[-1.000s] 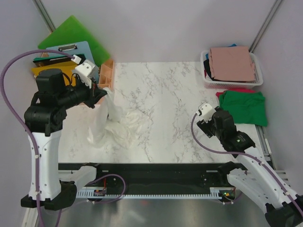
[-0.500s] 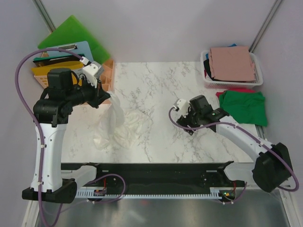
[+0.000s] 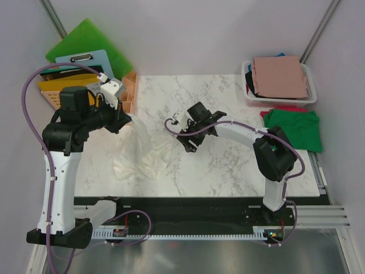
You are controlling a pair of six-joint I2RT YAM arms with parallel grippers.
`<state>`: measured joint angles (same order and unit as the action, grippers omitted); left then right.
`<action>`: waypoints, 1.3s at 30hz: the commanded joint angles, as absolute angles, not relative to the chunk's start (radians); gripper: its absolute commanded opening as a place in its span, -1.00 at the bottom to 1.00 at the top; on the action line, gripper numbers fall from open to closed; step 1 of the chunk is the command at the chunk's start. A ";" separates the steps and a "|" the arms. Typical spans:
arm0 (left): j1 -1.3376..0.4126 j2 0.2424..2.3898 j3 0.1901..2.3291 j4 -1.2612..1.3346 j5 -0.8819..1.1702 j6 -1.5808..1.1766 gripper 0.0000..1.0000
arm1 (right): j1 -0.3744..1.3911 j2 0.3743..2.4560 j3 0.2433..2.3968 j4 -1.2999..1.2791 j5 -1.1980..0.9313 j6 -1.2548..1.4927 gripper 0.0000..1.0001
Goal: Fold and stack the t-shirts
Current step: Move the tshirt to the center of the board
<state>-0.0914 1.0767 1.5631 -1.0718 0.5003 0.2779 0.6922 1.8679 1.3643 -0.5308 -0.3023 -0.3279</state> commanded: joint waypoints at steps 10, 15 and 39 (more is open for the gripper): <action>-0.089 1.066 1.508 -1.029 0.465 0.275 -0.96 | 0.718 2.137 1.689 -0.502 -0.359 -0.293 0.47; -0.087 1.074 1.508 -1.025 0.456 0.275 -0.96 | 0.739 2.197 1.756 -0.509 -0.371 -0.278 0.45; -0.087 1.016 1.390 -0.968 0.454 0.295 -0.96 | 0.560 1.232 1.350 -0.456 -0.086 -0.314 -1.00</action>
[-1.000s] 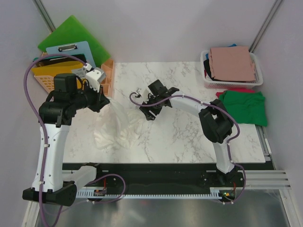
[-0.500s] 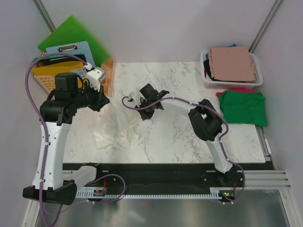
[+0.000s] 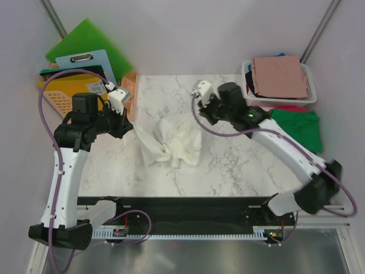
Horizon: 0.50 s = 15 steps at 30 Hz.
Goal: Fold and stack the t-shirts
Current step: Move the tshirt to the center of the board
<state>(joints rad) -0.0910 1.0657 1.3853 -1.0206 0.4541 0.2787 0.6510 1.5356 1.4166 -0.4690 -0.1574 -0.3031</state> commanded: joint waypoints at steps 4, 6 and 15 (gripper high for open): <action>-0.087 0.993 1.449 -0.939 0.511 0.264 -0.96 | 0.534 0.956 1.311 -0.524 -0.006 -0.363 -1.00; -0.083 0.983 1.501 -0.939 0.532 0.259 -0.96 | 0.532 0.860 1.362 -0.596 0.024 -0.362 -1.00; -0.069 0.864 1.795 -1.006 0.445 0.316 -0.95 | 0.453 0.661 1.505 -0.718 0.032 -0.391 -1.00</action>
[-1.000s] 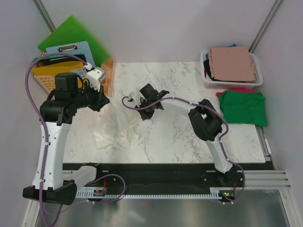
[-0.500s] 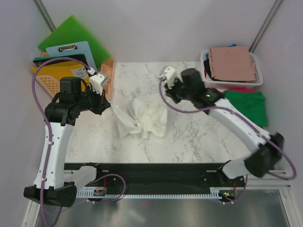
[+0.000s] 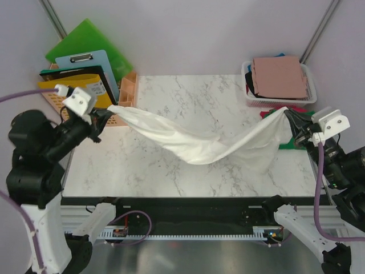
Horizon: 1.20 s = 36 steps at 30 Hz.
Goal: Fold and stack the t-shirts
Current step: Move the tshirt to the center of the board
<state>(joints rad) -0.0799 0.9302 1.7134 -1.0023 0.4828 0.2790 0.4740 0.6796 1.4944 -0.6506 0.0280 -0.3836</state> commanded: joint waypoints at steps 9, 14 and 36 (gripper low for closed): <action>-0.020 0.729 1.787 -1.003 0.459 0.313 -0.96 | 0.403 0.629 1.560 -0.762 0.003 -0.405 -1.00; -0.018 0.700 1.787 -1.009 0.405 0.333 -0.96 | 0.367 0.617 1.591 -0.782 0.003 -0.407 -1.00; -0.018 0.654 1.621 -0.963 0.403 0.334 -0.96 | 0.376 0.592 1.315 -0.768 -0.080 -0.400 -1.00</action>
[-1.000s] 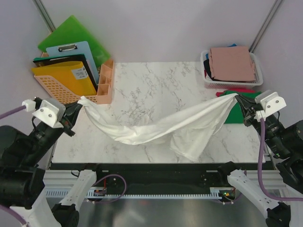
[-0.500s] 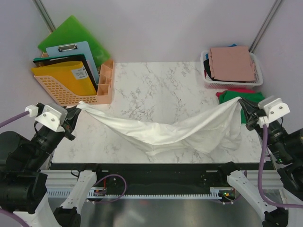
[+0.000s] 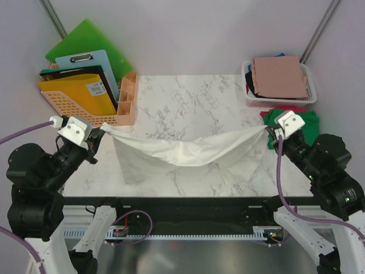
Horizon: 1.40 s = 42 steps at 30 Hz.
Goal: Fold and stack the t-shirts
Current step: Move the tshirt to the center of the board, then flatten the tshirt out
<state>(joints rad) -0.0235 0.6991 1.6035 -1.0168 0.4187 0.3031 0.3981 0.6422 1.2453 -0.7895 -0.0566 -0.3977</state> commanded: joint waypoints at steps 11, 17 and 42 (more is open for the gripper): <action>-0.002 0.584 1.732 -1.051 0.423 0.325 -0.96 | 0.336 0.601 1.413 -0.796 -0.196 -0.357 -1.00; -0.002 0.687 1.726 -1.011 0.422 0.301 -0.96 | 0.373 0.669 1.336 -0.724 -0.089 -0.432 -1.00; -0.002 0.979 1.106 -0.569 0.313 0.339 -0.95 | 0.373 1.442 0.979 0.055 0.110 -0.463 -0.92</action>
<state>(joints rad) -0.0059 0.9688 1.1164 -0.6914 0.3504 0.3195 0.3706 1.3842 0.9318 -0.0998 0.0166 -0.4599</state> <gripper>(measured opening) 0.030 0.023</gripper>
